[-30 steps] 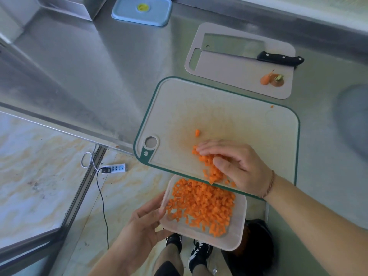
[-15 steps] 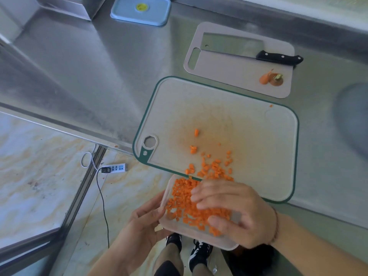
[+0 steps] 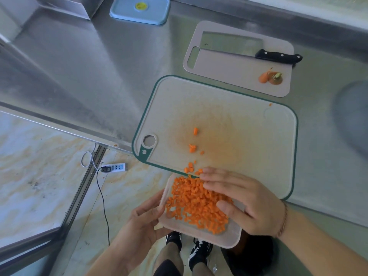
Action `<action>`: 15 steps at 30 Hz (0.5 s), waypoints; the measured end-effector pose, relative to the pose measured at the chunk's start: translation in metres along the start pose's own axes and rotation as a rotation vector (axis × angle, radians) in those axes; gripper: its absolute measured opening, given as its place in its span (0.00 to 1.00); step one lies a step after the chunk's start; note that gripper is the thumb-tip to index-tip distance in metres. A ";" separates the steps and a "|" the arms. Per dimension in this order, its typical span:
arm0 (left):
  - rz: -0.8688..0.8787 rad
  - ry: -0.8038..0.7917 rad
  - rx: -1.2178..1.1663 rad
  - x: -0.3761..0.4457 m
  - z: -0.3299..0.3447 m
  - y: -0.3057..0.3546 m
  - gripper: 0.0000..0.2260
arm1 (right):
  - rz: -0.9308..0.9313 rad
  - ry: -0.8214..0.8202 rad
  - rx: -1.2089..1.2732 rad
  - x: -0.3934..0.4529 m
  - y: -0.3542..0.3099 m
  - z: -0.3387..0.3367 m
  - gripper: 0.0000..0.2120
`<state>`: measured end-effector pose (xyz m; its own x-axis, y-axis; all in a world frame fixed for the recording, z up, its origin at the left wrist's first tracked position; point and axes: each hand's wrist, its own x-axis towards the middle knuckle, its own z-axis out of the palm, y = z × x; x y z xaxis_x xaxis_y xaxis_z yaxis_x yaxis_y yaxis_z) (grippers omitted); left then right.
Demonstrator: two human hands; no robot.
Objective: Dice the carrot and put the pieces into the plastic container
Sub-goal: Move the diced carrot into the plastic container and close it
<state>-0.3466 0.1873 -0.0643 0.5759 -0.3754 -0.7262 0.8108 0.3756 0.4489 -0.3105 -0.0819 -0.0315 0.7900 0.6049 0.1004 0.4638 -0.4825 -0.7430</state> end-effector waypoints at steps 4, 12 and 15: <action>-0.003 -0.006 0.002 0.000 0.001 0.000 0.38 | -0.094 -0.002 0.051 -0.007 -0.005 0.002 0.13; -0.006 0.011 0.009 0.000 0.001 0.000 0.39 | 0.034 0.137 -0.024 -0.004 0.019 -0.012 0.22; -0.002 0.011 0.008 0.000 0.000 -0.001 0.38 | 0.071 0.010 -0.071 -0.005 0.023 -0.016 0.28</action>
<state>-0.3471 0.1874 -0.0649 0.5730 -0.3672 -0.7327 0.8130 0.3675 0.4516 -0.2973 -0.1055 -0.0385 0.8257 0.5613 0.0567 0.4340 -0.5677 -0.6996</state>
